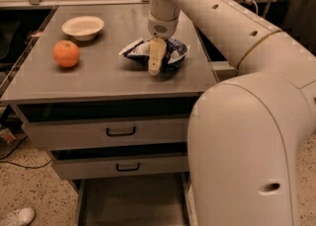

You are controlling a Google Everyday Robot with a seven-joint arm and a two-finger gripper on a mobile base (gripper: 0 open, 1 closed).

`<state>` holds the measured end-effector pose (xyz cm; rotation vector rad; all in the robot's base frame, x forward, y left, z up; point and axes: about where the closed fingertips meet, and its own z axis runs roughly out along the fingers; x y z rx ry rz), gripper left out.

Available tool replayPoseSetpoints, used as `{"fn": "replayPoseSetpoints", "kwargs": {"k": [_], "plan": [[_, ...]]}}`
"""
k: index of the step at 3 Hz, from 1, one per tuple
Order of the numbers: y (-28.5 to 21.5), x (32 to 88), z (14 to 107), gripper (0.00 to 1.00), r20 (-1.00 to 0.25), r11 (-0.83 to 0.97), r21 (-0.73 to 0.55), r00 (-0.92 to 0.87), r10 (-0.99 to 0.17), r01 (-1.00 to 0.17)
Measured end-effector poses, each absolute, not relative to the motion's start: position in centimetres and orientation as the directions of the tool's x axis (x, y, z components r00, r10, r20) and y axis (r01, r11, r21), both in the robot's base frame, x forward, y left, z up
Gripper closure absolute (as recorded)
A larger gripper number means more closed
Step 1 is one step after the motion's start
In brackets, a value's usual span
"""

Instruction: Place blue chip bag into bottom drawer

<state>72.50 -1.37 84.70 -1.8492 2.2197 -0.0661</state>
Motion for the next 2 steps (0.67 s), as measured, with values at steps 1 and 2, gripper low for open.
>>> {"fn": "replayPoseSetpoints", "kwargs": {"k": [1,2], "plan": [[-1.42,72.50,84.63,0.19,-0.162,0.193,-0.194,-0.163,-0.973,-0.962],[-1.41,72.50,84.63,0.42,-0.162,0.193,-0.194,-0.163,-0.973,-0.962]]}}
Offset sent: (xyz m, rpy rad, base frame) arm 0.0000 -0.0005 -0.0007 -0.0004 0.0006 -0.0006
